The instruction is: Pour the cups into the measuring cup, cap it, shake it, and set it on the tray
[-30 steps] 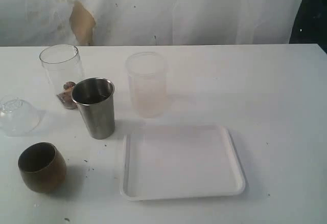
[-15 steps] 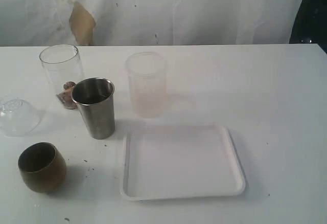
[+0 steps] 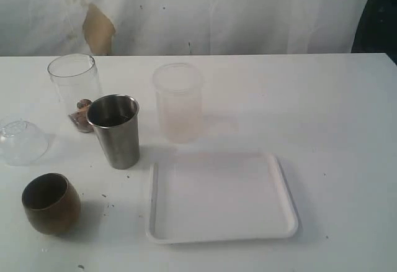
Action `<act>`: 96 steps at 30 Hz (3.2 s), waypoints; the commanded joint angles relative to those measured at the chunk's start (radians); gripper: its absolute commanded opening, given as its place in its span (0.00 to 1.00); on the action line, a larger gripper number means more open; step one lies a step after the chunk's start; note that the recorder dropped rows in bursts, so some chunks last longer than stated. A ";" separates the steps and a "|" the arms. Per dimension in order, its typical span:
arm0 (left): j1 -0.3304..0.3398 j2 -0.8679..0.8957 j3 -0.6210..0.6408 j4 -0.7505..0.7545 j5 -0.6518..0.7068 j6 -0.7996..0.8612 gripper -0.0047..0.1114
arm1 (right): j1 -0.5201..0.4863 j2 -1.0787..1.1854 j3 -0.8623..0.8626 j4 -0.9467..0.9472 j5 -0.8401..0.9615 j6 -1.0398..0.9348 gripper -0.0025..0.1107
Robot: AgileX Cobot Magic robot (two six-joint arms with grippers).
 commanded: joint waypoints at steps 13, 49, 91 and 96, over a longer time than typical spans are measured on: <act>-0.005 -0.006 -0.006 -0.003 0.004 -0.003 0.04 | 0.003 0.108 -0.036 -0.053 -0.348 0.093 0.04; -0.005 -0.042 0.036 -0.693 0.443 0.001 0.04 | 0.135 1.432 -0.416 -1.076 -0.854 0.400 0.43; -0.005 -0.042 0.036 -0.211 0.449 0.001 0.04 | 0.502 2.118 -0.901 -0.500 -0.666 -0.003 0.84; -0.005 -0.042 0.036 -0.205 0.449 0.001 0.04 | 0.514 2.171 -0.961 -0.475 -0.668 -0.003 0.84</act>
